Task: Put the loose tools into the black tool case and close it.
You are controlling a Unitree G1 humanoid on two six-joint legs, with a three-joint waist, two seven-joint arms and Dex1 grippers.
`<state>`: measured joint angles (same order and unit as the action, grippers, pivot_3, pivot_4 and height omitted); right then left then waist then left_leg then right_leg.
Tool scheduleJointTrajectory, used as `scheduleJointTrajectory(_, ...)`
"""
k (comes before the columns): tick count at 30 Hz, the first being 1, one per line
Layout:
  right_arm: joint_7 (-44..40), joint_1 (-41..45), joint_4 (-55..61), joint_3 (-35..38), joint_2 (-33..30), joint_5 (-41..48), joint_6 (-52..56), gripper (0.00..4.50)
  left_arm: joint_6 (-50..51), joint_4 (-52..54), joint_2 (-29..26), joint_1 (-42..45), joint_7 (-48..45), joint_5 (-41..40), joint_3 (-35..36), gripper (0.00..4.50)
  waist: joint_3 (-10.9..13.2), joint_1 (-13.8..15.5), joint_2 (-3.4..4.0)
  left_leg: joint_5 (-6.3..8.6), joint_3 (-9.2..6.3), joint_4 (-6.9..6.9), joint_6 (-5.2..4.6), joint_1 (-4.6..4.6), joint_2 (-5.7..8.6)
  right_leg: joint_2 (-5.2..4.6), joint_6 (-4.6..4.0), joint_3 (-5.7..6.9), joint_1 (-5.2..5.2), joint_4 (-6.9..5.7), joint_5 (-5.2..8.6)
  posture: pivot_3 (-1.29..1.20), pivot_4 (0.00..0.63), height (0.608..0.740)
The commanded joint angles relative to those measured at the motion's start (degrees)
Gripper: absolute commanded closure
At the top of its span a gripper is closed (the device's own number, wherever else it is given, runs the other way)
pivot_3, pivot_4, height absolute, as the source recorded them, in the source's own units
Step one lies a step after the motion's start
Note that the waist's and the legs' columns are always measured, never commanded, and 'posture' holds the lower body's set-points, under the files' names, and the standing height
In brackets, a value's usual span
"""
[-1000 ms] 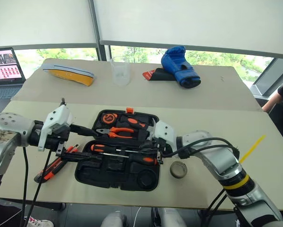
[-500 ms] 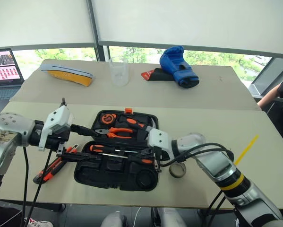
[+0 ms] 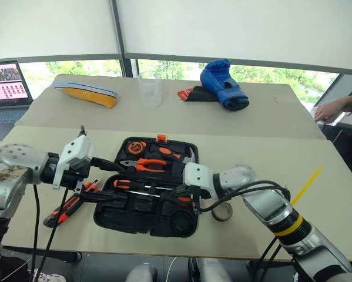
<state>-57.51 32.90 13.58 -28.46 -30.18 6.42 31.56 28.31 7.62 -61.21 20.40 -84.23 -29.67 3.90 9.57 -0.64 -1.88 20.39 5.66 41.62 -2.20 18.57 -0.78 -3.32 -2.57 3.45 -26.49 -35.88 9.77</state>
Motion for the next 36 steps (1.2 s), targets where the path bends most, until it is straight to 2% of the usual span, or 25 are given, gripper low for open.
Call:
scheduleJointTrajectory(1,-3.04,1.60,7.11,10.03,0.10,11.63,6.39,4.49,-0.27,-1.01,-0.76,-0.61,1.97,0.46,2.57,0.00,0.04,0.02,0.02,0.00,-0.01,0.00,0.00,0.02,0.00,0.00,0.00,-0.01,-0.01,0.01,-0.01,0.00,0.150,0.738)
scheduleJointTrajectory(3,-4.33,2.42,9.83,14.85,-0.99,17.58,10.23,4.49,-0.15,-1.43,-0.96,-3.08,3.56,0.55,5.04,0.00,0.04,-0.05,0.02,0.01,-0.05,0.00,-0.01,0.04,-0.02,-0.01,-0.01,-0.01,-0.04,0.00,-0.01,0.00,0.150,0.738)
scheduleJointTrajectory(6,-4.87,3.66,11.42,21.01,-3.23,23.86,14.71,3.68,-0.42,-1.95,-1.20,-9.63,6.53,1.26,10.87,0.00,0.05,-0.19,0.03,0.04,-0.08,-0.06,-0.05,-0.01,-0.06,-0.03,-0.02,0.01,-0.05,0.02,-0.01,0.00,0.150,0.738)
scheduleJointTrajectory(13,-5.74,0.49,14.99,29.54,-6.85,34.16,15.87,1.31,-0.43,-4.00,1.34,-27.88,13.58,3.78,30.25,0.00,0.05,0.15,0.03,0.05,-0.14,-0.56,-0.05,-0.06,-0.05,-0.17,-0.05,0.15,-0.13,0.20,0.01,0.00,0.150,0.738)
scheduleJointTrajectory(16,-5.05,-1.10,15.78,29.63,-7.49,34.86,14.96,0.22,-2.31,-6.92,2.16,-33.79,14.46,5.71,35.26,0.00,0.05,0.03,0.04,0.05,-0.11,-0.71,-0.05,-0.08,-0.05,-0.20,-0.06,0.19,-0.16,0.27,0.01,0.00,0.150,0.738)
scheduleJointTrajectory(17,-4.76,-1.54,16.10,29.53,-7.65,35.04,14.70,0.05,-3.12,-8.37,2.19,-34.94,14.73,6.40,36.02,0.00,0.05,0.06,0.04,0.05,-0.11,-0.72,-0.04,-0.08,-0.05,-0.20,-0.06,0.19,-0.16,0.30,0.01,0.00,0.150,0.738)
scheduleJointTrajectory(20,-4.37,-2.26,16.86,29.21,-8.15,35.05,14.02,0.05,-5.19,-12.71,1.20,-35.23,15.38,7.93,35.85,0.00,0.06,0.27,0.05,0.06,-0.11,-0.72,-0.03,-0.06,-0.05,-0.22,-0.06,0.23,-0.16,0.34,0.02,0.00,0.150,0.738)
scheduleJointTrajectory(23,-4.15,-2.61,17.28,29.16,-8.70,34.73,13.42,0.05,-6.18,-17.49,-1.31,-30.11,15.62,9.14,31.83,0.00,0.05,1.06,0.04,0.06,-0.12,-0.71,-0.03,-0.06,-0.04,-0.24,-0.06,0.26,-0.14,0.37,0.02,0.00,0.150,0.738)
scheduleJointTrajectory(30,-2.29,-5.07,19.09,29.91,-10.11,33.50,11.60,0.05,-7.58,-32.19,-3.79,-5.00,14.80,17.47,11.44,0.00,0.03,2.16,0.00,0.05,-0.17,-0.68,-0.03,-0.13,0.00,-0.19,-0.01,0.32,0.11,0.48,-0.09,0.00,0.150,0.738)
scheduleJointTrajectory(36,1.41,-8.79,22.67,31.87,-11.08,34.18,11.37,0.05,-8.94,-50.80,0.68,15.93,16.74,30.44,-5.23,0.00,0.01,1.17,-0.03,0.06,0.00,-0.69,-0.08,-0.06,0.12,-0.03,0.04,0.41,0.15,0.54,-0.14,0.00,0.150,0.738)
